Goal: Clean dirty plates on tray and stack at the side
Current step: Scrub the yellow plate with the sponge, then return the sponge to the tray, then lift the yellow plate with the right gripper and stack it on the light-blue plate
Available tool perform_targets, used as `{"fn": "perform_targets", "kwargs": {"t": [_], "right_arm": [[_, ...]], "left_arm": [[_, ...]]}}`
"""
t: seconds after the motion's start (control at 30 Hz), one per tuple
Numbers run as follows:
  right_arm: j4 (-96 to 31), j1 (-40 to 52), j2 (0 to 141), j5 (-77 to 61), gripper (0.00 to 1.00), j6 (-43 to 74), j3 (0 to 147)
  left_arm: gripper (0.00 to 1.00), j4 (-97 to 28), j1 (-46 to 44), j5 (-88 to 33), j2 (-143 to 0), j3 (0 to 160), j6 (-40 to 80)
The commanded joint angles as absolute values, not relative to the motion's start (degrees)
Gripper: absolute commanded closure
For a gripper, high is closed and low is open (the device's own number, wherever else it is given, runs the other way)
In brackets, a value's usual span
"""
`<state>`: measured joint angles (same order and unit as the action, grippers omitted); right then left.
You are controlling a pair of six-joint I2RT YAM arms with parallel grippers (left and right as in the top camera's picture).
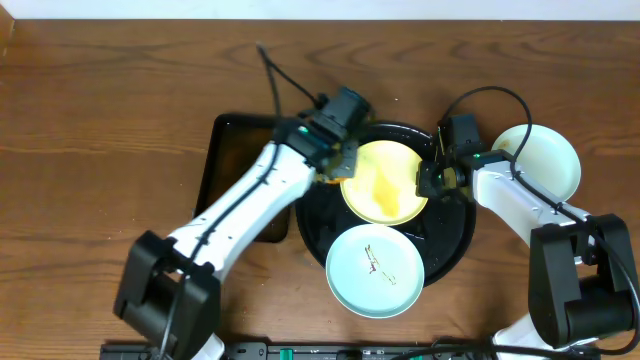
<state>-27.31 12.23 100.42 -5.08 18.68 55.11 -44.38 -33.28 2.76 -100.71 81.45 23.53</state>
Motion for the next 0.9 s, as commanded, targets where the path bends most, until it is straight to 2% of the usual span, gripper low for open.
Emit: {"fn": "perform_targets", "kwargs": {"t": [0.0,0.33,0.87], "right_arm": [[-27.4,12.1,100.1,-3.0,0.99,18.8,54.7],[-23.2,12.0,98.3,-3.0,0.99,17.4,54.9],[-23.6,15.2,77.5,14.9,0.99,-4.2,56.1]], "left_arm": [[0.92,-46.7,-27.8,4.7,-101.5,82.0,22.7],[0.92,-48.4,-17.9,-1.3,-101.5,81.8,22.6],[0.92,-49.5,-15.0,-1.5,-101.5,80.8,22.6]]}}
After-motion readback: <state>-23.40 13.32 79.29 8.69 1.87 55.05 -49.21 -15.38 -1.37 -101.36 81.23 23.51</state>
